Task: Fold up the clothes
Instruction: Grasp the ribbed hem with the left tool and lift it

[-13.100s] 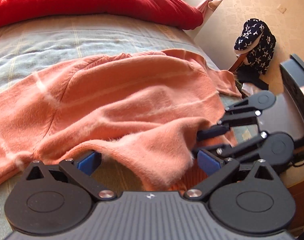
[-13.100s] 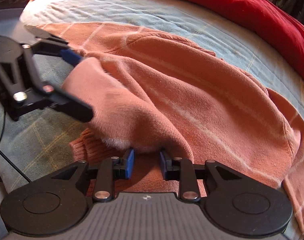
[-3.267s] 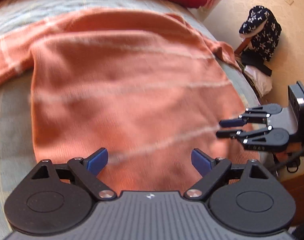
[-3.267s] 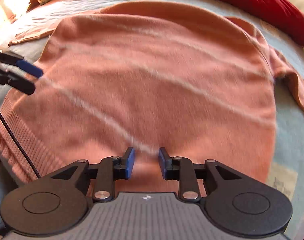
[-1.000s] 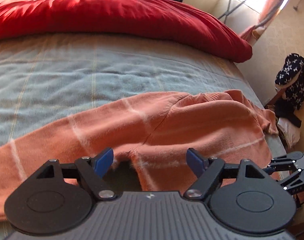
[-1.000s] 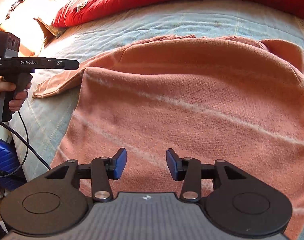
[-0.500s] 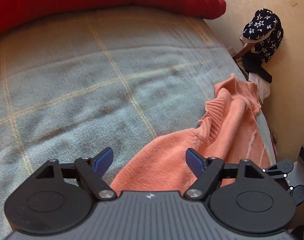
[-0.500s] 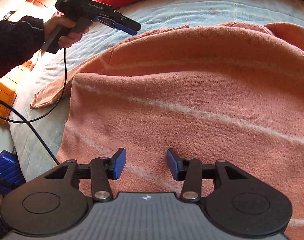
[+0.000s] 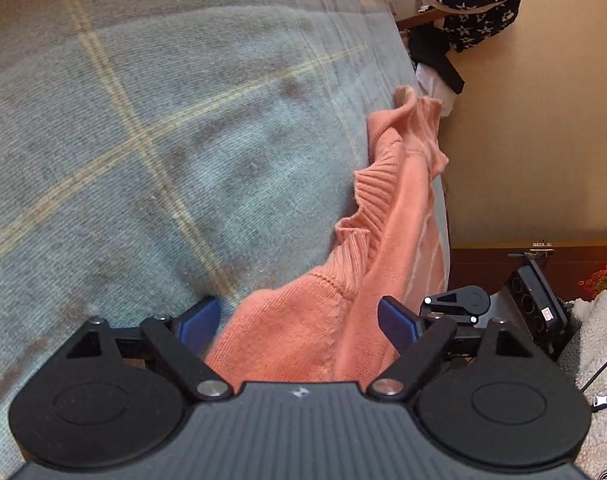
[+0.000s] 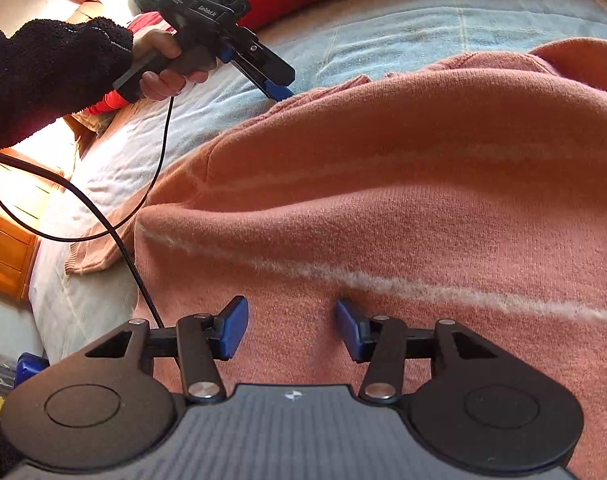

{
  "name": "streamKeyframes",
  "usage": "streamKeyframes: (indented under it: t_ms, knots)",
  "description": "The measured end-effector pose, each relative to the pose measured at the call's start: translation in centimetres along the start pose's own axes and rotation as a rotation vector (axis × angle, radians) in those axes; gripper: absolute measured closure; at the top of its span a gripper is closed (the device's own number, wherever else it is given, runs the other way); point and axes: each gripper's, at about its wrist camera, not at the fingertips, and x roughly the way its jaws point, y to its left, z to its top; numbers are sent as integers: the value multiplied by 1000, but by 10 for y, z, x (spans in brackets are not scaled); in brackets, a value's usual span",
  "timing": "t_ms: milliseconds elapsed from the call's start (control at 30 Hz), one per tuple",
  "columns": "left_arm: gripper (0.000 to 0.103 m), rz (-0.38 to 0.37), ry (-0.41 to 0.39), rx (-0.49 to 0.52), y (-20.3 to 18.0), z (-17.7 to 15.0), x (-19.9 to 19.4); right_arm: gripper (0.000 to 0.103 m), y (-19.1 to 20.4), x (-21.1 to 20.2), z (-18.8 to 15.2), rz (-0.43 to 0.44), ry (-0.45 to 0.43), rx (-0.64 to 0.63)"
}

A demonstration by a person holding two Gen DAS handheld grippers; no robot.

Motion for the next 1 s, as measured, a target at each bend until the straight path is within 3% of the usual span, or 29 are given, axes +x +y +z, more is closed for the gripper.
streamKeyframes:
  t_ms: [133, 233, 433, 533, 600, 633, 667, 733, 833, 1000]
  knots:
    - [19, -54, 71, -94, 15, -35, 2, 49, -3, -2, 4, 5, -3, -2]
    - [22, -90, 42, -170, 26, -52, 2, 49, -6, -2, 1, 7, -7, 4]
    - [21, -161, 33, -43, 5, -1, 32, 47, -4, 4, 3, 8, -16, 5]
    - [22, -173, 49, -33, 9, -3, 29, 47, -2, 6, 4, 4, -15, 1]
    - [41, -167, 69, -58, 17, -9, 25, 47, -4, 4, 4, 8, -18, 5]
    - [64, -151, 87, -98, 27, -15, 23, 47, -5, 3, 2, 10, -21, 8]
    - [76, -136, 104, -136, 37, -22, 21, 47, -6, 3, 1, 12, -25, 11]
    - [78, -150, 98, -186, 47, -31, 22, 47, -8, 1, -1, 16, -32, 16]
    - [80, -127, 116, -131, 36, -27, 33, 46, -9, 3, -4, 17, -46, 19]
    - [80, -26, 84, -82, 11, -30, 30, 46, -8, 4, -5, 23, -54, 14]
